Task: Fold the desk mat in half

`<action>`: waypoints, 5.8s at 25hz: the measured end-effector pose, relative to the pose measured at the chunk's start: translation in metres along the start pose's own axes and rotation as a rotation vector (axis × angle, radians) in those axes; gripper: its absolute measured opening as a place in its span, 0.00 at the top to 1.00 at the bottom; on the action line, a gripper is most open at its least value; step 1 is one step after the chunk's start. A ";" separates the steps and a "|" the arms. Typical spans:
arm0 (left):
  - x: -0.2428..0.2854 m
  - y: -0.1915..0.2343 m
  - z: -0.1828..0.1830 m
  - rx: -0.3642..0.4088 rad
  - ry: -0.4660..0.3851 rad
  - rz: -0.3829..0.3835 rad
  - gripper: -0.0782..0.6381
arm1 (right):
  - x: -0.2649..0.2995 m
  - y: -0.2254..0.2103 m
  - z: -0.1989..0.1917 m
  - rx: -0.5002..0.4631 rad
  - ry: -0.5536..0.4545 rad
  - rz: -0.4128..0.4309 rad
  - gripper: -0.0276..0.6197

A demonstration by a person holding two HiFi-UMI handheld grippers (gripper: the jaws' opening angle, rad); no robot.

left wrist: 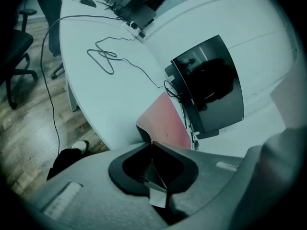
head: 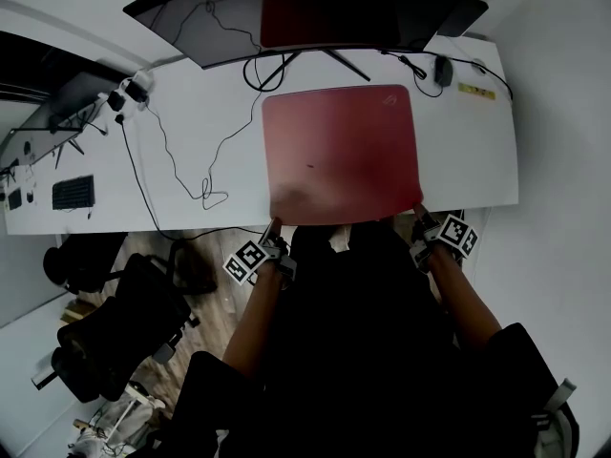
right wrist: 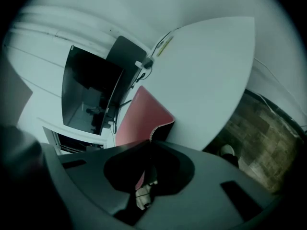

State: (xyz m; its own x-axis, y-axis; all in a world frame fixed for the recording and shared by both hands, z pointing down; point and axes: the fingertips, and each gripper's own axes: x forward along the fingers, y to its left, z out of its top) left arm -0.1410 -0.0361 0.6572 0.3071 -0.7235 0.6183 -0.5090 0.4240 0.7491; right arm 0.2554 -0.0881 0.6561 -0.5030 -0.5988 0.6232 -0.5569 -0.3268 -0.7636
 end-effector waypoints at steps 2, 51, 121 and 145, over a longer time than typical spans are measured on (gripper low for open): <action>-0.002 -0.008 0.006 0.009 -0.035 -0.004 0.85 | 0.000 0.011 0.008 -0.018 -0.021 0.047 0.93; 0.102 -0.126 0.154 -0.061 -0.210 -0.128 0.85 | 0.086 0.117 0.150 0.041 -0.191 0.164 0.93; 0.250 -0.102 0.210 -0.007 -0.064 -0.058 0.85 | 0.226 0.096 0.211 -0.144 -0.128 -0.042 0.93; 0.259 -0.117 0.213 0.018 -0.044 -0.113 0.71 | 0.233 0.102 0.215 -0.133 -0.159 -0.004 0.81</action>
State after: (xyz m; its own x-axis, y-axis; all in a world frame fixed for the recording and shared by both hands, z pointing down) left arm -0.1735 -0.3892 0.6792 0.3284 -0.7895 0.5185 -0.4871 0.3287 0.8091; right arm 0.2239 -0.4183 0.6873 -0.3961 -0.7091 0.5834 -0.6460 -0.2363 -0.7258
